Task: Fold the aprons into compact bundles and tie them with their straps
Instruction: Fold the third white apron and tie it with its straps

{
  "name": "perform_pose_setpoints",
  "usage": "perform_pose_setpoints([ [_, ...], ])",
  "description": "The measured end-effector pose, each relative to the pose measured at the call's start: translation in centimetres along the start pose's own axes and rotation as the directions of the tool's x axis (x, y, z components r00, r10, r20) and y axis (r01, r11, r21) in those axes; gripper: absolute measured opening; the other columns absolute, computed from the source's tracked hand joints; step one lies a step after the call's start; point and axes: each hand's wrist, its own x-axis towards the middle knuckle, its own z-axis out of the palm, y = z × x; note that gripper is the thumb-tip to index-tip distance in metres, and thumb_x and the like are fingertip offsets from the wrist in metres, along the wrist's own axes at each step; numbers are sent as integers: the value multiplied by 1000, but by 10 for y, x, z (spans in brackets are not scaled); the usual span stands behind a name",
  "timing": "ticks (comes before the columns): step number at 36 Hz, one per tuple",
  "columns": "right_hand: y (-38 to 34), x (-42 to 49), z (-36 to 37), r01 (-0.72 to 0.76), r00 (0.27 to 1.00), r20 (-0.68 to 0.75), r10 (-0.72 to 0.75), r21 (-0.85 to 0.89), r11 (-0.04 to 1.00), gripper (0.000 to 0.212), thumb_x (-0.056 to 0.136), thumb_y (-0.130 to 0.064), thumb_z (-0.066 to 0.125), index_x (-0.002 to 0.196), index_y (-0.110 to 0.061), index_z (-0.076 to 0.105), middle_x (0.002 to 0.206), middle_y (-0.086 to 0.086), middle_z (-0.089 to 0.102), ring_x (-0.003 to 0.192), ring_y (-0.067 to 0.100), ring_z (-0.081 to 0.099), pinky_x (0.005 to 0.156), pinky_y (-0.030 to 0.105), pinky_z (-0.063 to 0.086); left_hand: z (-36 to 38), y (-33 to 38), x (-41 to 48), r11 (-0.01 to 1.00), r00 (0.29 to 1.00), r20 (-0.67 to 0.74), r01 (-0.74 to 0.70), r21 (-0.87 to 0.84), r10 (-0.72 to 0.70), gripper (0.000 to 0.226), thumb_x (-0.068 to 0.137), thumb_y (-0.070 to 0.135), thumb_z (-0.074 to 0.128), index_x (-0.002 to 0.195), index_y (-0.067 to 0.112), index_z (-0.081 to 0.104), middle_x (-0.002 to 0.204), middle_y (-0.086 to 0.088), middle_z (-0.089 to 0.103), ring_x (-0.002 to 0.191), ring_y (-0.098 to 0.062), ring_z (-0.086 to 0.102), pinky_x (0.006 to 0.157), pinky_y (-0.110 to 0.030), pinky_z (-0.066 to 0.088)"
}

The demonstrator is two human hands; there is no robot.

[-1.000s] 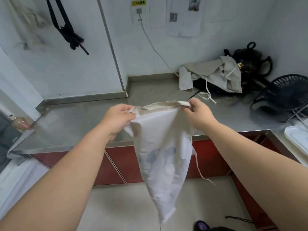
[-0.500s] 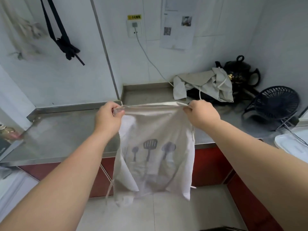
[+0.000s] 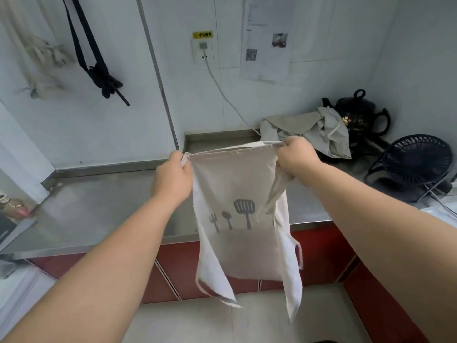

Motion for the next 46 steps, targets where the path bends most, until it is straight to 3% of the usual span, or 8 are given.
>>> perform_pose_setpoints([
  [4,-10,12,0,-24,996,-67,65,488,873,22,80,2,33,72,-11,49,72,12,57,61,26,51,61,38,49,0,26,20,835,995,19,93,-543,-99,27,98,10,38,76,25,45,70,-3,59,61,-15,64,57,-27,53],
  [11,-21,49,-16,228,966,-195,-171,324,918,18,98,-18,35,105,-18,51,76,-7,48,64,6,42,55,19,33,6,59,77,596,995,-41,23,-803,-93,26,95,13,47,108,26,65,106,6,66,99,-15,63,93,-32,48],
  [17,-15,108,-10,283,953,-192,-233,297,912,29,99,-17,30,122,-17,49,73,-8,46,61,4,42,45,8,31,36,69,131,589,1000,3,-2,-808,7,46,88,27,51,134,25,52,136,6,54,127,-10,48,110,-39,36],
  [31,-21,318,45,262,962,-13,-271,311,914,36,101,-19,33,136,-13,41,106,-2,49,96,14,46,83,23,39,117,70,292,625,981,18,138,-768,-195,55,82,30,54,136,23,49,135,5,55,122,-11,53,109,-38,38],
  [36,-26,375,64,202,932,232,-280,309,929,78,97,-20,49,151,-21,-7,148,2,35,118,13,47,89,12,35,134,62,338,707,983,89,179,-684,-163,59,96,18,52,148,30,26,136,3,53,118,-6,53,102,-27,40],
  [40,4,381,99,75,879,470,-82,34,997,109,89,-15,63,142,-20,-32,150,15,29,126,31,46,96,29,38,168,18,316,805,929,266,358,-474,-257,69,90,17,57,148,31,22,131,-6,57,117,-19,55,99,-31,45],
  [43,35,369,132,94,860,511,-15,-129,987,106,86,-22,65,147,-21,-22,151,19,25,128,33,43,102,34,39,189,-8,278,835,893,320,422,-353,-316,46,94,4,51,139,13,44,118,2,55,104,-9,52,75,-9,41],
  [46,53,350,164,148,817,576,-32,-157,976,77,90,-29,60,150,-16,14,148,13,31,132,28,38,102,29,34,211,-41,247,868,855,364,457,-194,-368,36,93,7,54,129,6,55,124,-6,60,109,-13,56,87,-17,40],
])
